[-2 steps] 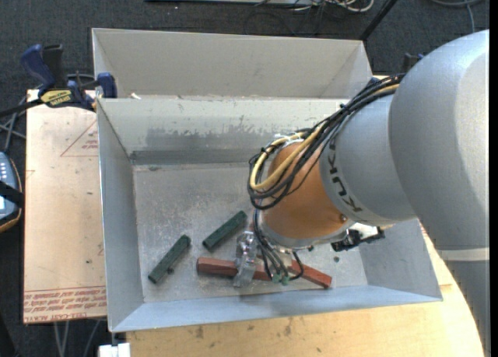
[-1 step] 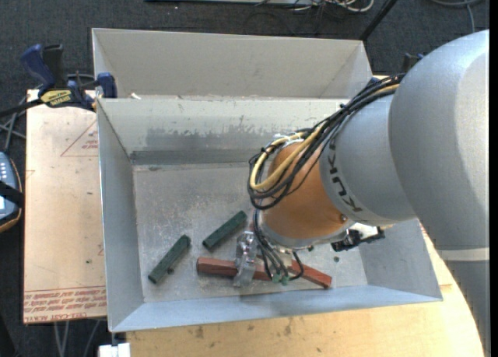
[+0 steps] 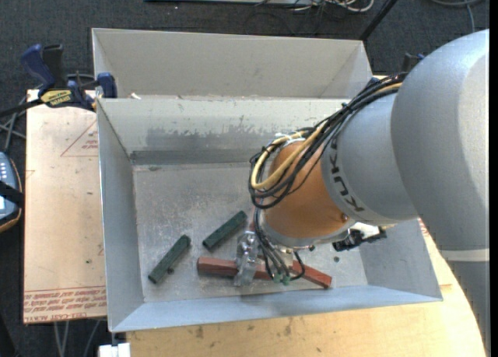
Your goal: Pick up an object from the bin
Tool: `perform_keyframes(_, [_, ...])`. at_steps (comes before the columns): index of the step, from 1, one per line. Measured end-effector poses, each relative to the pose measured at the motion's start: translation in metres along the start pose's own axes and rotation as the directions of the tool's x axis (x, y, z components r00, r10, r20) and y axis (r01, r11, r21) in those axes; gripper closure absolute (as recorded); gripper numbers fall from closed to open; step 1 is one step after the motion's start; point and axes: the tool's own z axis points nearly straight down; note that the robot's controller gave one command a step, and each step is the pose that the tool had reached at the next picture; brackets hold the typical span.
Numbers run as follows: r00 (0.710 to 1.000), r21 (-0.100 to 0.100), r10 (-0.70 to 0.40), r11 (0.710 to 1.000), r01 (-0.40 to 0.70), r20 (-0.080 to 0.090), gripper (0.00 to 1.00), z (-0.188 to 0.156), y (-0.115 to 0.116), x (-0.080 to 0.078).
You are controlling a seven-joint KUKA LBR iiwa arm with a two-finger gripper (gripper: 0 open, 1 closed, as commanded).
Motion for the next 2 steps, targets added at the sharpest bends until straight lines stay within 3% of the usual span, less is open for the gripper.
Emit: perform_keyframes(2, [1.000,-0.001,0.000,1.000,0.000,0.004,1.00,-0.0217,0.0001,-0.0006])
